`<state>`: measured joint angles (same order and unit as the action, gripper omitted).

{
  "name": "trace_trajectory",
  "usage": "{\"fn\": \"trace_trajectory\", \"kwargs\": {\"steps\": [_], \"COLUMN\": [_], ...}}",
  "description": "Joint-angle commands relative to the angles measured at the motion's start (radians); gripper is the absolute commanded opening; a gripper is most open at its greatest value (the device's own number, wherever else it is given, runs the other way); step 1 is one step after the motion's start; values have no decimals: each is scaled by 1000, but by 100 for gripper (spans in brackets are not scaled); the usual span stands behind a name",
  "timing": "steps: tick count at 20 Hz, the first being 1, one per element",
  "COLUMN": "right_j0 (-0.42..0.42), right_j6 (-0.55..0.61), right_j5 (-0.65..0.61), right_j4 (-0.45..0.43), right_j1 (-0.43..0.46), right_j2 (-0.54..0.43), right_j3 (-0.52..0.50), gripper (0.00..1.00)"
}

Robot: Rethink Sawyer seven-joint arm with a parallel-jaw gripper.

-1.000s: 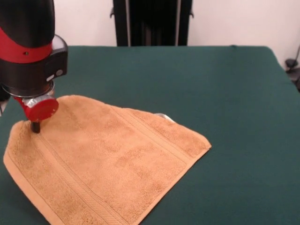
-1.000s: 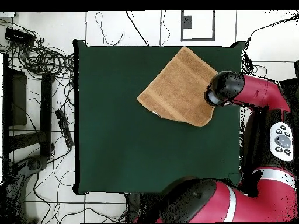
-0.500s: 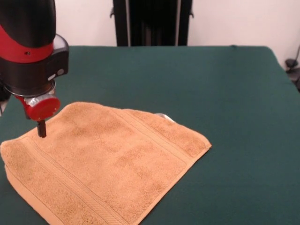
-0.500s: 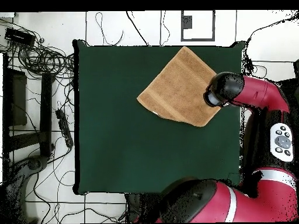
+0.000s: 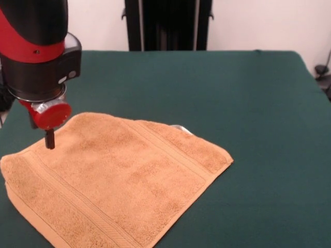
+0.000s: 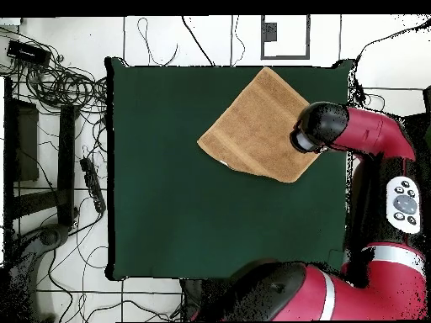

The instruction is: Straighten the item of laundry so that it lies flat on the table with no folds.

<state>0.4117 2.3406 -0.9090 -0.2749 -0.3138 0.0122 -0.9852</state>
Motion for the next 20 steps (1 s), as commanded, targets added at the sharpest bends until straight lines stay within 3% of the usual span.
{"fn": "trace_trajectory", "kwargs": {"steps": [1, 3, 11, 20], "right_j0": [-90, -87, -84, -107], "right_j6": [169, 169, 198, 217], "right_j5": [-20, -22, 124, 244], "right_j4": [55, 69, 116, 151], "right_j1": [-27, -41, -208, -244], "right_j2": [-8, -4, 26, 51], "right_j3": [-180, -205, -489, -596], "gripper": [100, 100, 100, 100]}}
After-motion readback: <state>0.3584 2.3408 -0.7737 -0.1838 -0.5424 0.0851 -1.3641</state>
